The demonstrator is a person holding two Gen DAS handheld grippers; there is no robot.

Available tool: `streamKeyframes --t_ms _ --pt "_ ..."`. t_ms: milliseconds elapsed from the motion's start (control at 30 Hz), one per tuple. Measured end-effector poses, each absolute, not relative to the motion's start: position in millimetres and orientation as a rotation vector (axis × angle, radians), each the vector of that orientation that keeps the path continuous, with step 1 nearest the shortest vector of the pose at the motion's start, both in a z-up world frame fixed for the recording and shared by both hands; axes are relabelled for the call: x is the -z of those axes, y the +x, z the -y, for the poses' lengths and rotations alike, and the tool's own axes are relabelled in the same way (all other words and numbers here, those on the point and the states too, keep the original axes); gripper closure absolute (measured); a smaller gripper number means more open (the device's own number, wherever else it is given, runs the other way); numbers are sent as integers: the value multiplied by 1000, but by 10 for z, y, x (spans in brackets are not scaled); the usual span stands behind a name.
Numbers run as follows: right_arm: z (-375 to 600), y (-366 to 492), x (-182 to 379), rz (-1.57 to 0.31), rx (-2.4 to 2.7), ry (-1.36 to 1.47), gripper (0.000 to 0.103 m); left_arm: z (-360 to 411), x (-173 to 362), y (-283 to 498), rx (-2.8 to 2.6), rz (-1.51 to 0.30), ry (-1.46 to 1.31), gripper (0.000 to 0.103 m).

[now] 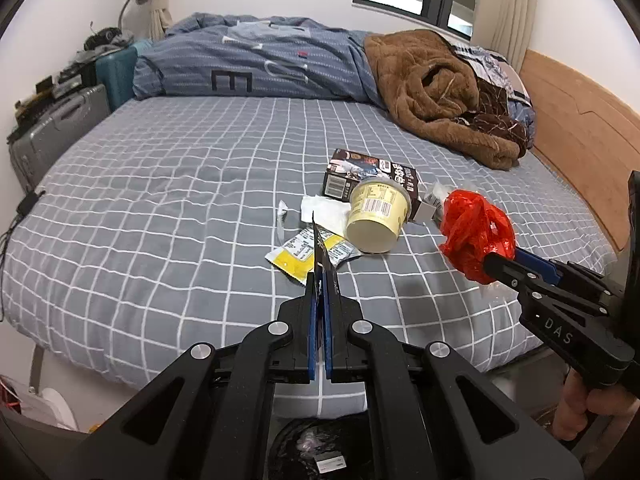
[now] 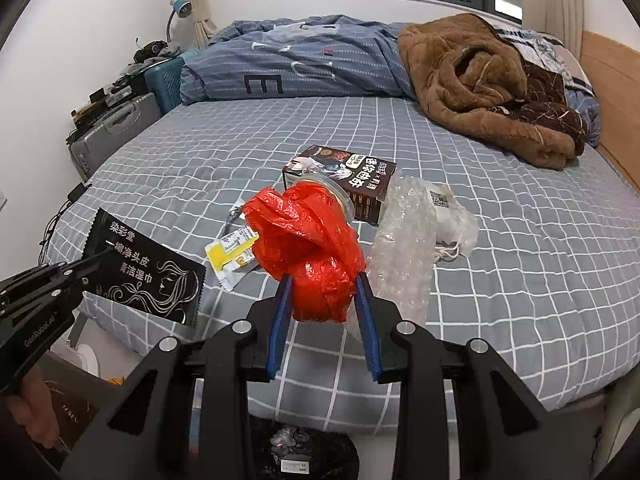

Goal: Collect trash
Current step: 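Carry the red bag in the right tool while the left tool carries the black packet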

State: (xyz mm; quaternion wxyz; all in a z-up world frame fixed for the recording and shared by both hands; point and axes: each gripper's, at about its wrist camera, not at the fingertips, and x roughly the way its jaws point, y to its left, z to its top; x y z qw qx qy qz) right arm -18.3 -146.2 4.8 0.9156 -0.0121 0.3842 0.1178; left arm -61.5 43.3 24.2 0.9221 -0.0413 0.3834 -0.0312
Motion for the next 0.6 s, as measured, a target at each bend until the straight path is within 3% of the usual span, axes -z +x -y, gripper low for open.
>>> streamKeyframes --t_ms 600 --pt "1526 -989 -244 -774 -234 -13 73 -334 -406 -1317 63 -788 -66 101"
